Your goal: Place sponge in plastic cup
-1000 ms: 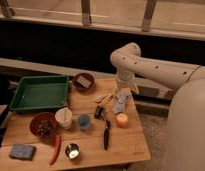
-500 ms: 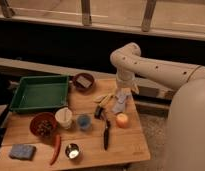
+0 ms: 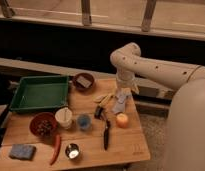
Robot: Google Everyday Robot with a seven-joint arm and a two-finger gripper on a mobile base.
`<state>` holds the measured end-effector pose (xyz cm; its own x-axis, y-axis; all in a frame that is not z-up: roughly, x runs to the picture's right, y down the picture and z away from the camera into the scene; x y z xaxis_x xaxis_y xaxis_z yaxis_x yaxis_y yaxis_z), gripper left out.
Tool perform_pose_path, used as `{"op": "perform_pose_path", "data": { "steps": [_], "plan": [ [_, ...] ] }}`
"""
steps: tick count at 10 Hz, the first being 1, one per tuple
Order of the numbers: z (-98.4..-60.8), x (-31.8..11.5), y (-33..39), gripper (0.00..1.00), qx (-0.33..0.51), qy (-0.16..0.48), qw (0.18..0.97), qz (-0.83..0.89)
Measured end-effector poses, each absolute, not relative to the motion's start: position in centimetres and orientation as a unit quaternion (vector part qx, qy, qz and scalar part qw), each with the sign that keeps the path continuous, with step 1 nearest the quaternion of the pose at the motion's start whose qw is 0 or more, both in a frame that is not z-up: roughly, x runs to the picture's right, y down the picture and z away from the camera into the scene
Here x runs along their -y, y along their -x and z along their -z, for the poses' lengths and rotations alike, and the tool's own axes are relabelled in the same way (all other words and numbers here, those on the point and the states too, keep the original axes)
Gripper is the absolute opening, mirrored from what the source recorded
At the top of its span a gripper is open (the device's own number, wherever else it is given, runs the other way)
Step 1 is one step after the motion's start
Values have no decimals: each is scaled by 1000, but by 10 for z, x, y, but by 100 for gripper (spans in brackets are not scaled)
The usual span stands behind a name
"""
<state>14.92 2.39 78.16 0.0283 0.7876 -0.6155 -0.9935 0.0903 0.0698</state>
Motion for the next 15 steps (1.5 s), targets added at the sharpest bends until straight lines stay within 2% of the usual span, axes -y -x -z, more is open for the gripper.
{"op": "perform_pose_path", "data": {
  "steps": [11, 15],
  "plan": [
    [-780, -23, -149, 76, -263, 189, 697, -640],
    [-771, -6, -91, 76, -229, 197, 749, -590]
  ]
}}
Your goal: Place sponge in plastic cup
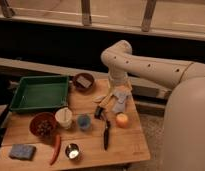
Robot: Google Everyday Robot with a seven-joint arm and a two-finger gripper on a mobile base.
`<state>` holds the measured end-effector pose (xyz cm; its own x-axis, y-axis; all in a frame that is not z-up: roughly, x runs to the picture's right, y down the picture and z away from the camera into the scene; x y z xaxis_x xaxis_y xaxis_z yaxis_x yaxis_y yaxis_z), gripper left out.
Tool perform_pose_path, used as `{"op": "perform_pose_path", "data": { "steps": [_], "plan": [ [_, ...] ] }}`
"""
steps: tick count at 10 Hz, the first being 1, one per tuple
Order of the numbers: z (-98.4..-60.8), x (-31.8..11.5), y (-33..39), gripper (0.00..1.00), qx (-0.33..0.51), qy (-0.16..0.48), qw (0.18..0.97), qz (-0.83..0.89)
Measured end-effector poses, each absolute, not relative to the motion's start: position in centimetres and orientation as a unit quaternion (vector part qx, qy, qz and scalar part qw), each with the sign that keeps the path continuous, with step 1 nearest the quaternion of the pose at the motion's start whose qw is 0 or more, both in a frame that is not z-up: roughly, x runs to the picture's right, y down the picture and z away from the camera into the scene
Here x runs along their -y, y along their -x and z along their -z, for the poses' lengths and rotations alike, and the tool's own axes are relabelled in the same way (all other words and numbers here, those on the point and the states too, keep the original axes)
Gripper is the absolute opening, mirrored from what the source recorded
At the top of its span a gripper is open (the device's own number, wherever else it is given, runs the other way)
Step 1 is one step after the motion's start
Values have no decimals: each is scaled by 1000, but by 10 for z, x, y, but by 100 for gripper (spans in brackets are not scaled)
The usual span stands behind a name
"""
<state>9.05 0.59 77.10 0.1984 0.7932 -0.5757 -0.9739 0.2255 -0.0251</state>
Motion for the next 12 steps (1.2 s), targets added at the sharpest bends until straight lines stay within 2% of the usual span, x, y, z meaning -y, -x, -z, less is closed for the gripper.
{"op": "perform_pose_path", "data": {
  "steps": [4, 7, 12],
  "plan": [
    [-750, 3, 23, 76, -169, 228, 817, -502],
    [-710, -17, 123, 76, -111, 260, 870, -403],
    [-705, -20, 136, 76, -102, 263, 878, -387]
  ]
}}
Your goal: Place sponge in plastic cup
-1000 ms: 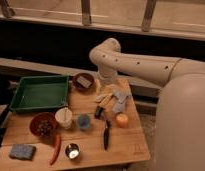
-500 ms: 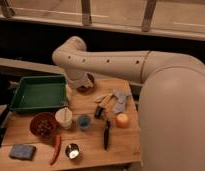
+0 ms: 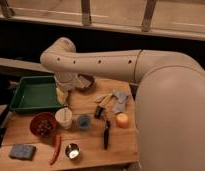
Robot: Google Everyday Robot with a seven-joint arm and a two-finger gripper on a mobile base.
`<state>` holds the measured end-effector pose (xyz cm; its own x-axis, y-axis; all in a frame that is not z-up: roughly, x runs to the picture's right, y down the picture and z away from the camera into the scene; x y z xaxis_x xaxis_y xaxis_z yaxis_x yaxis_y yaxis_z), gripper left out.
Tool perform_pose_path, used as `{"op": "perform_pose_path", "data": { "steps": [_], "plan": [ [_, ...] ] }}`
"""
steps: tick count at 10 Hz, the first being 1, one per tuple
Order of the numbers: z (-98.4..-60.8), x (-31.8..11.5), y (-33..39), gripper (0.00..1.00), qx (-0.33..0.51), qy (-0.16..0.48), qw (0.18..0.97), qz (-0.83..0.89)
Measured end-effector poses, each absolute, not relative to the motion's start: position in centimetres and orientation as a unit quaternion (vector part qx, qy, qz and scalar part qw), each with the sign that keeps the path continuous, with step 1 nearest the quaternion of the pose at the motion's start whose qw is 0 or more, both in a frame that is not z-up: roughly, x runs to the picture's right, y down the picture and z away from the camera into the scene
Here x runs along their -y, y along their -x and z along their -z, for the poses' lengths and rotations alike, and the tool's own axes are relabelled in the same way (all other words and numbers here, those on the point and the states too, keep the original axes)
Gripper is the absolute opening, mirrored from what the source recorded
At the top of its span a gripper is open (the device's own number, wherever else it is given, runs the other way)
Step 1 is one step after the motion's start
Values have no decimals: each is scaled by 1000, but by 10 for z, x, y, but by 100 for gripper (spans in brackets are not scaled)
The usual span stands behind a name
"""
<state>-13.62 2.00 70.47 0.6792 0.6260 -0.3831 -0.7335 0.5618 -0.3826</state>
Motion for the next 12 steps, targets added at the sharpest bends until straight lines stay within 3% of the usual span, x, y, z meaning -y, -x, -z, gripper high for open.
{"op": "perform_pose_path", "data": {
  "steps": [3, 6, 8, 12],
  "plan": [
    [-702, -25, 155, 76, -74, 270, 888, -364],
    [-698, -43, 231, 76, -24, 297, 903, -310],
    [-694, -70, 284, 76, 11, 323, 911, -257],
    [-676, -104, 323, 76, 57, 341, 922, -175]
  ]
}}
